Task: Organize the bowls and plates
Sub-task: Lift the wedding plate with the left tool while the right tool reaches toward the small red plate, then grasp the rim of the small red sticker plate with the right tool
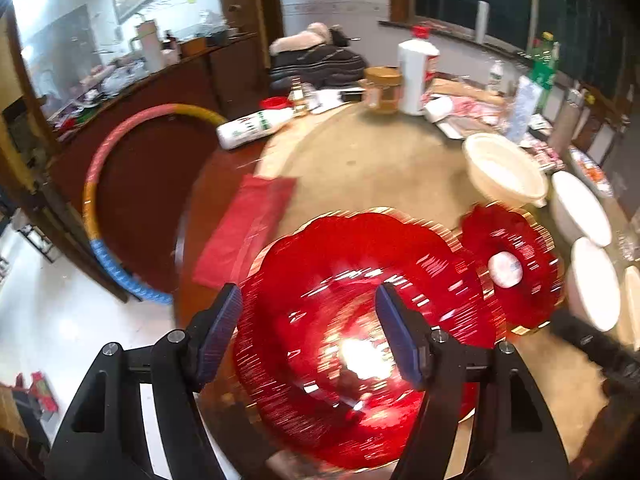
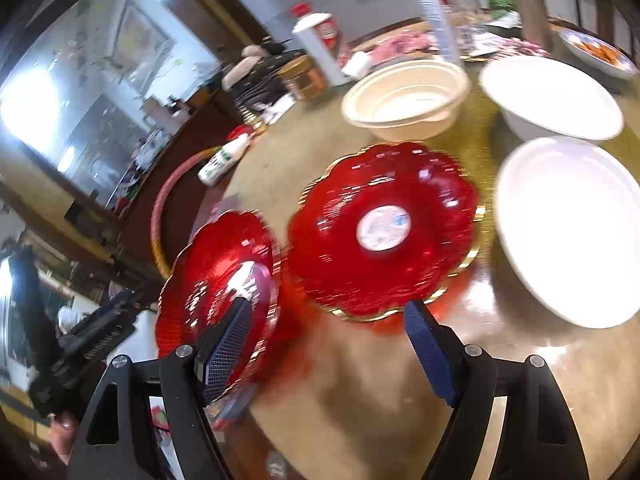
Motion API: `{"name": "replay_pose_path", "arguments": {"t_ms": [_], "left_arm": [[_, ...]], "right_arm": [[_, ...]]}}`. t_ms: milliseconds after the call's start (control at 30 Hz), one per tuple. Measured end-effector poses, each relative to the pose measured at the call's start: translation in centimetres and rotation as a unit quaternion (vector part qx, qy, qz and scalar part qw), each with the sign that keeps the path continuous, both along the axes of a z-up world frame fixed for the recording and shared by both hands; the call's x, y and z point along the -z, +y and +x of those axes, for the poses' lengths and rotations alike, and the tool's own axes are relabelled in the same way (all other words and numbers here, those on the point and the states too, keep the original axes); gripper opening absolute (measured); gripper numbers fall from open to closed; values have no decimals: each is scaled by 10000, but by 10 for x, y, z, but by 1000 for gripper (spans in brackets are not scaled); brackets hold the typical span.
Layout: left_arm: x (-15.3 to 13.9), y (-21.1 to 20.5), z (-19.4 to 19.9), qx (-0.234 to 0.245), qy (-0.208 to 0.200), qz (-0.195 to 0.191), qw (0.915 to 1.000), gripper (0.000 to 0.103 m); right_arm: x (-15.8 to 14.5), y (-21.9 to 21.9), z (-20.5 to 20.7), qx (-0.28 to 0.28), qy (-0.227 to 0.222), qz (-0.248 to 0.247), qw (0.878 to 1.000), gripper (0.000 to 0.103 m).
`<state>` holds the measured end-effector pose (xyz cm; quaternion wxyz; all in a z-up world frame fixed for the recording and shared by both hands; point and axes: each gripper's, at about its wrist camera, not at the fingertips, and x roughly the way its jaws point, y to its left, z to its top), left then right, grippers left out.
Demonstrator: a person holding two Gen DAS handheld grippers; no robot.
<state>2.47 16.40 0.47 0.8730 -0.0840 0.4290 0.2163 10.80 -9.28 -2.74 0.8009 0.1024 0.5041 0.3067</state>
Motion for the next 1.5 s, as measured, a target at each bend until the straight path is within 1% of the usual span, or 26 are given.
{"name": "replay_pose_path", "arguments": {"t_ms": [33, 67, 167, 233, 300, 433, 600, 767, 833, 900, 967, 1033, 1067, 1133, 1167, 1233, 1267, 1300, 1333, 1367, 1400, 1467, 1500], "left_arm": [[-3, -3, 9, 118, -22, -107, 9999, 69], [-4, -7, 20, 224, 14, -192, 9996, 71], [-3, -19, 47, 464, 118, -447, 9979, 72], [0, -30, 66, 606, 262, -528, 9964, 72], [2, -40, 81, 784, 348, -547, 9948, 72], [11, -58, 117, 1150, 661, -426, 9903, 72], [26, -67, 144, 1179, 934, -531, 9872, 72], [42, -73, 166, 1228, 1232, -448, 9837, 72], [45, -70, 176, 1261, 1358, -411, 9818, 72], [47, -67, 183, 1331, 1399, -416, 9803, 72], [53, -63, 191, 1412, 1548, -692, 9753, 72], [57, -61, 195, 1406, 1637, -903, 9723, 72], [57, -61, 197, 1424, 1626, -935, 9719, 72], [58, -64, 200, 1487, 1638, -875, 9713, 72], [60, -66, 201, 1528, 1669, -854, 9703, 72], [64, -67, 203, 1570, 1736, -866, 9684, 66], [66, -67, 203, 1574, 1769, -875, 9676, 58], [69, -66, 204, 1582, 1822, -909, 9662, 53], [71, -65, 204, 1582, 1843, -959, 9653, 52], [72, -64, 204, 1581, 1855, -1018, 9645, 48], [72, -64, 203, 1582, 1806, -984, 9658, 43], [71, -64, 203, 1615, 1802, -1030, 9648, 39], [71, -65, 202, 1619, 1795, -1026, 9649, 38]], "right_arm": [[2, -5, 4, 105, 45, 7, 9999, 80], [3, -10, 8, 203, 102, 35, 9997, 80], [10, -20, 17, 408, 280, 93, 9987, 80], [14, -26, 25, 507, 376, 129, 9979, 80], [16, -30, 31, 582, 443, 166, 9972, 80], [19, -38, 42, 747, 543, 243, 9954, 80], [24, -38, 49, 798, 588, 271, 9947, 80], [26, -38, 51, 770, 625, 305, 9946, 80], [30, -37, 51, 748, 733, 370, 9938, 80], [34, -35, 51, 713, 892, 454, 9924, 80], [38, -32, 51, 664, 978, 460, 9919, 80], [44, -31, 54, 705, 1076, 439, 9907, 81], [45, -34, 53, 730, 1069, 513, 9903, 81], [46, -37, 56, 782, 1169, 671, 9878, 86], [47, -38, 57, 789, 1205, 729, 9869, 87], [47, -37, 57, 790, 1243, 734, 9864, 90], [47, -36, 56, 781, 1246, 717, 9865, 91], [46, -34, 57, 775, 1256, 693, 9866, 94], [46, -33, 56, 760, 1265, 680, 9867, 96], [46, -32, 56, 752, 1262, 695, 9867, 97], [47, -33, 56, 761, 1248, 716, 9867, 97], [47, -33, 56, 777, 1242, 748, 9864, 95], [47, -34, 56, 811, 1231, 746, 9863, 87]]}}
